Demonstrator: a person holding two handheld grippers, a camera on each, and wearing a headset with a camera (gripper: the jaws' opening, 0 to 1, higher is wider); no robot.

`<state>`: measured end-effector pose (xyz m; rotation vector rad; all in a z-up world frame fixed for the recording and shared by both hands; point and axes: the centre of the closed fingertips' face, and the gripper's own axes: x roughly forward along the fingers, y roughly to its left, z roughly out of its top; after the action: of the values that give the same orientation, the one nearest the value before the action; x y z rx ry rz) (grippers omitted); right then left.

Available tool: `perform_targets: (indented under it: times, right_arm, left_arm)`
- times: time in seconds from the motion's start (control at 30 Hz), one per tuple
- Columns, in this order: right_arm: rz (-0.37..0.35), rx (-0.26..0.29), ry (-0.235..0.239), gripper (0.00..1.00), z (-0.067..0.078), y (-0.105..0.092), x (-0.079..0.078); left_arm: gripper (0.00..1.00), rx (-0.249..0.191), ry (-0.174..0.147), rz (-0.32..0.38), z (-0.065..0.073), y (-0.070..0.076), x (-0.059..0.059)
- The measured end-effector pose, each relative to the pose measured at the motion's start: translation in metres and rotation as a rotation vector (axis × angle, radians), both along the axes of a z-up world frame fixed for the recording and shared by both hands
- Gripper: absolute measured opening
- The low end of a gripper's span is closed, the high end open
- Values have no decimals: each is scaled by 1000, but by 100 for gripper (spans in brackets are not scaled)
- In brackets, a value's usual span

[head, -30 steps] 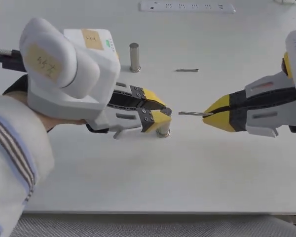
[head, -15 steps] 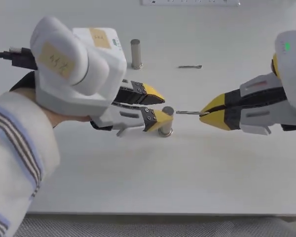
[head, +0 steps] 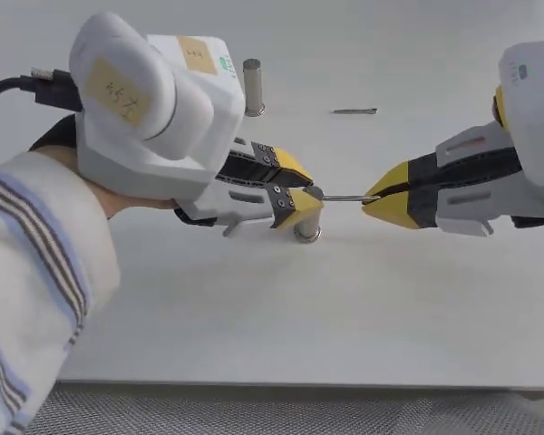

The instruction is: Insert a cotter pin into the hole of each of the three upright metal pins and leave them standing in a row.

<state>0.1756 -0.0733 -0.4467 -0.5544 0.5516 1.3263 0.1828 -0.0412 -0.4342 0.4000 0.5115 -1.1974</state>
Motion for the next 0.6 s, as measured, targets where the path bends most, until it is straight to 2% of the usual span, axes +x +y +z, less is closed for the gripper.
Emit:
perform_targets:
  times: [0.2,0.6]
  right_arm:
    - [-8,-6,6,0,-2,1,3]
    - [7,5,21,0,-4,23,-3]
  left_arm:
    - [10,2,16,7,-1,-1,-1]
    - [10,6,32,3,-2,-4,-4]
